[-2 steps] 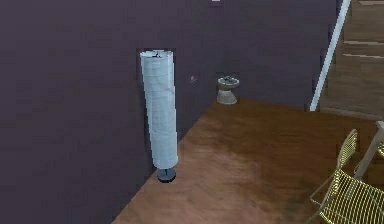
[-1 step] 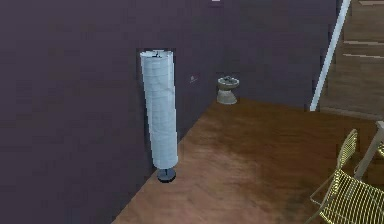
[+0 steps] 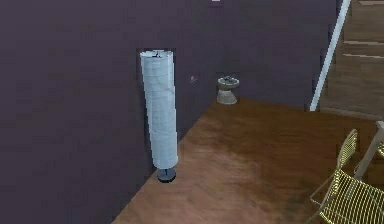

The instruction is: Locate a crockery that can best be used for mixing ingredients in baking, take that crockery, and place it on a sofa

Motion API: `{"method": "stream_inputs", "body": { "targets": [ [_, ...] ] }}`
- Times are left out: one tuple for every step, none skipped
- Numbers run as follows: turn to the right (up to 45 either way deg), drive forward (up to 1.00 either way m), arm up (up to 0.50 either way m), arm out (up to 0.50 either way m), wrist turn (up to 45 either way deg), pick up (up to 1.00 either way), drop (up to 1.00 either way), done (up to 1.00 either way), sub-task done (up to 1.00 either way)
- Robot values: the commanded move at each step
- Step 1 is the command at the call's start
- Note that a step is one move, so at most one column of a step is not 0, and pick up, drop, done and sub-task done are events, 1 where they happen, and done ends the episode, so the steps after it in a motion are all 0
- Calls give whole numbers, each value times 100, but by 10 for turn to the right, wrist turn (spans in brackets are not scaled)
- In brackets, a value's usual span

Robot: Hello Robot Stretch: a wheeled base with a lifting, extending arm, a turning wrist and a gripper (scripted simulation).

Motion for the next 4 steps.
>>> {"method": "stream_inputs", "body": {
  "targets": [
    [0,0,0,0,-450,0,0,0,0],
    [0,0,0,0,-240,0,0,0,0],
    [0,0,0,-42,0,0,0,0,0],
    [-450,0,0,0,0,0,0,0,0]
  ]
}}
